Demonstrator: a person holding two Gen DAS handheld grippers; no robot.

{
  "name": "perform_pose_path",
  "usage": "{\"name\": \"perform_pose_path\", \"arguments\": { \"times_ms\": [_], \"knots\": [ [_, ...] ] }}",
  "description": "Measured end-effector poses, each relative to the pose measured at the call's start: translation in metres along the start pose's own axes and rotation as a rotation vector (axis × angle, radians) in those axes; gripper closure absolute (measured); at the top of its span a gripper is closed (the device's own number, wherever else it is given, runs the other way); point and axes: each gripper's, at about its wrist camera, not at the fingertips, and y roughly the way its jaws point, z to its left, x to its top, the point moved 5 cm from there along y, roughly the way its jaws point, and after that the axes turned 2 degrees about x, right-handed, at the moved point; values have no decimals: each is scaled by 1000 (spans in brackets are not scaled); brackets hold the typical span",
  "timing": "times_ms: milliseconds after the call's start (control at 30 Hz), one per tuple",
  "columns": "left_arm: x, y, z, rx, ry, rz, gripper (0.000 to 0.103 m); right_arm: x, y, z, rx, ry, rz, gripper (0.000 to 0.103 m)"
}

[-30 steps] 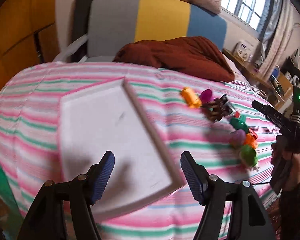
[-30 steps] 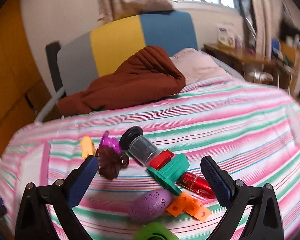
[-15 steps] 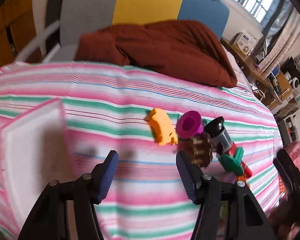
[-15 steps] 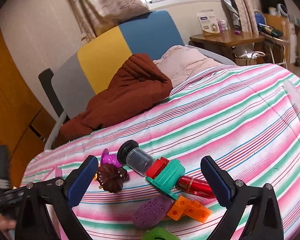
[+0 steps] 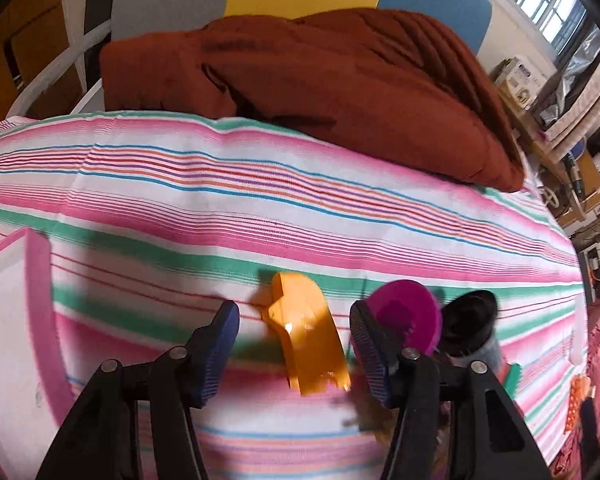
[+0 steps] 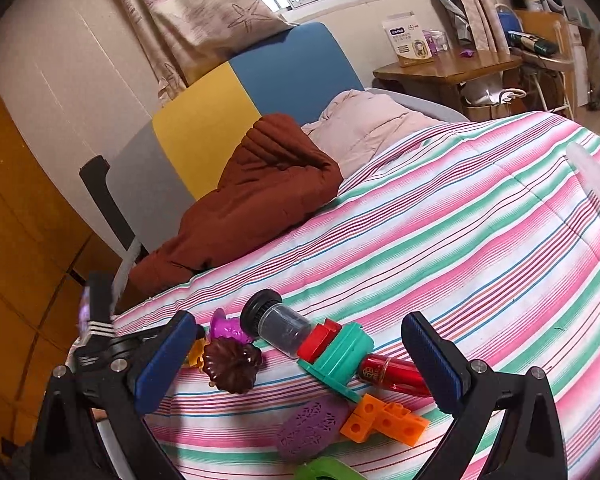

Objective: Organize rigid objects
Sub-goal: 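Grasp the yellow-orange plastic piece with the left gripper, then lift the yellow piece with the left gripper while the right gripper grasps the green plug device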

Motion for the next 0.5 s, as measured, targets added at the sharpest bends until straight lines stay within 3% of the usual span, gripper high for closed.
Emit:
{"name": "perform_pose_path", "arguments": {
  "times_ms": [167,233,300,500],
  "knots": [
    [-6,9,-9,84,111,-54,51,0,0,0,-4,-3,-2,0],
    [-11,7,-8,135,133,-69,65,1,0,-2,-2,5,-4,0],
    [-15,3,-4,123,125,-69,75,2,-1,-5,-5,17,-4,0],
    [-49,-11,-2,122,196,-84,75,4,1,-24,-3,97,12,0]
  ]
}}
